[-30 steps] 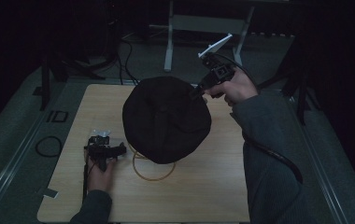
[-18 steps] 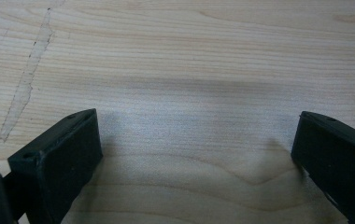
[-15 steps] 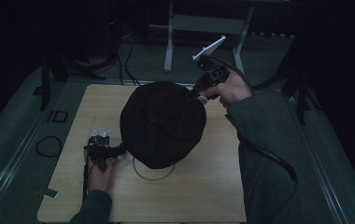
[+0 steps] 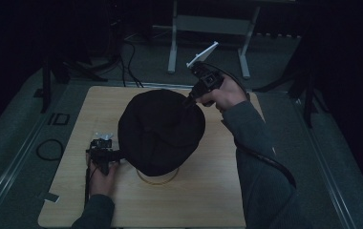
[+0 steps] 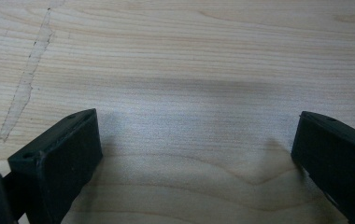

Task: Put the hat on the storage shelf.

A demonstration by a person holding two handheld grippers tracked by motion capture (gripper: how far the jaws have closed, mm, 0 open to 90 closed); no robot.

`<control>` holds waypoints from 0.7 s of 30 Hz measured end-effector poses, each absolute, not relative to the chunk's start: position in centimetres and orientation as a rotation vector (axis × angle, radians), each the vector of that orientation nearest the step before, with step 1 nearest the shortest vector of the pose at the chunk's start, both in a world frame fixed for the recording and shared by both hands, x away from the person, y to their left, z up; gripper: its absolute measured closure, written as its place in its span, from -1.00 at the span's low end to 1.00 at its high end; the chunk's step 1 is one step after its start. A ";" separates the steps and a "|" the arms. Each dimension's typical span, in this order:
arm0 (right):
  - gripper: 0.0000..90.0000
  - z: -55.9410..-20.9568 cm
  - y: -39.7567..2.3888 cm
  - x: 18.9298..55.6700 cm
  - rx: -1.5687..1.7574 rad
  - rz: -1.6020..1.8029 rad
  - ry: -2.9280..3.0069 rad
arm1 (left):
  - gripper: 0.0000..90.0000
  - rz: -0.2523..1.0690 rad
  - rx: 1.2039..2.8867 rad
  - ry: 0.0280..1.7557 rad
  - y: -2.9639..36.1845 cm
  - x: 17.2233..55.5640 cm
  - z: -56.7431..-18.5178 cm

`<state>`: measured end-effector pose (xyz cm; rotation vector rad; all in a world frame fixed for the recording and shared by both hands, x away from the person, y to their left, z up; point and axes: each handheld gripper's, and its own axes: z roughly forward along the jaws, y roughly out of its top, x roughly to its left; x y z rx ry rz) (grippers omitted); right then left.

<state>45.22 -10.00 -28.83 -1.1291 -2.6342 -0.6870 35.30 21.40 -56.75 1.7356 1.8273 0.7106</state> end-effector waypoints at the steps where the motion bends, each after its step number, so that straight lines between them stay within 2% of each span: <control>1: 0.73 -29.0 -9.9 45.2 -1.129 -0.684 -2.634 | -0.97 0.710 1.735 1.828 21.4 35.3 -56.7; 21: 0.72 -31.4 -9.2 45.5 -1.117 -0.624 -2.622 | -0.97 0.716 1.734 1.827 21.4 35.3 -56.8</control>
